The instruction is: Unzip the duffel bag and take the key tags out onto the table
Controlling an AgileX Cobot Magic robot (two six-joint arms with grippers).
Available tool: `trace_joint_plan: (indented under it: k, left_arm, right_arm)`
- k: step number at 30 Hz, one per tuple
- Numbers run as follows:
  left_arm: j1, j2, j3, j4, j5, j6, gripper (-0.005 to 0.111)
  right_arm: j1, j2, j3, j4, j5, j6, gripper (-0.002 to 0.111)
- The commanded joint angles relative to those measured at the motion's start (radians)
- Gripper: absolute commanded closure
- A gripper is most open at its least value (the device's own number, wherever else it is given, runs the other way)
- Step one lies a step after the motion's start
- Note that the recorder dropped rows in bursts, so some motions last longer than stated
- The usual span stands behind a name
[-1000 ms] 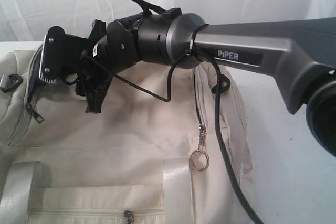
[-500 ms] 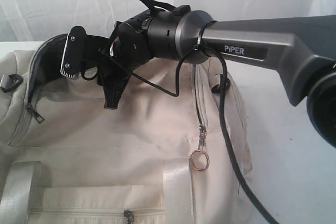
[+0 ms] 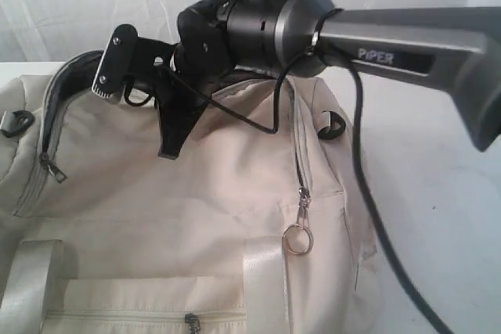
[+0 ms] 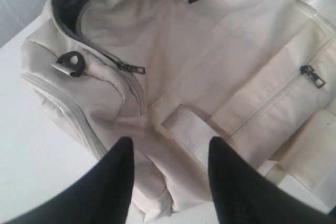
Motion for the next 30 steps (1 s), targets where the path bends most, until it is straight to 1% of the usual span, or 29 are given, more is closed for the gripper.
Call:
trace_joint_plan:
  k: [1,4,9,13,17,22,26,30]
  left_arm:
    - [-0.002,-0.008,-0.005,0.004,-0.033,-0.038,0.057]
    - [-0.002,-0.008,-0.005,0.03,-0.033,-0.047,0.057]
    - [-0.002,-0.008,-0.005,0.082,-0.033,-0.079,0.057]
    - [-0.002,-0.008,-0.005,0.139,-0.033,-0.142,0.057]
    - [-0.002,-0.008,-0.005,0.179,-0.033,-0.204,0.057]
    - [-0.002,-0.008,-0.005,0.181,-0.033,-0.23,0.057]
    - [-0.002,-0.008,-0.005,0.181,-0.04,-0.271,0.057]
    - [-0.002,-0.008,-0.005,0.181,-0.061,-0.306,0.057]
  right_arm:
    - [0.018,-0.117,-0.002,0.052,0.067,0.031,0.108]
    - [0.043,-0.182,-0.002,0.108,0.129,0.031,0.108]
    - [0.11,-0.263,-0.002,0.15,0.322,0.031,0.108]
    - [0.192,-0.297,-0.002,0.157,0.453,0.067,0.108]
    - [0.303,-0.302,-0.002,0.176,0.512,0.117,0.108]
    - [0.427,-0.3,-0.002,0.176,0.594,0.209,0.108]
    - [0.512,-0.3,0.0,0.176,0.595,0.286,0.108]
    - [0.581,-0.3,0.044,0.176,0.595,0.35,0.108]
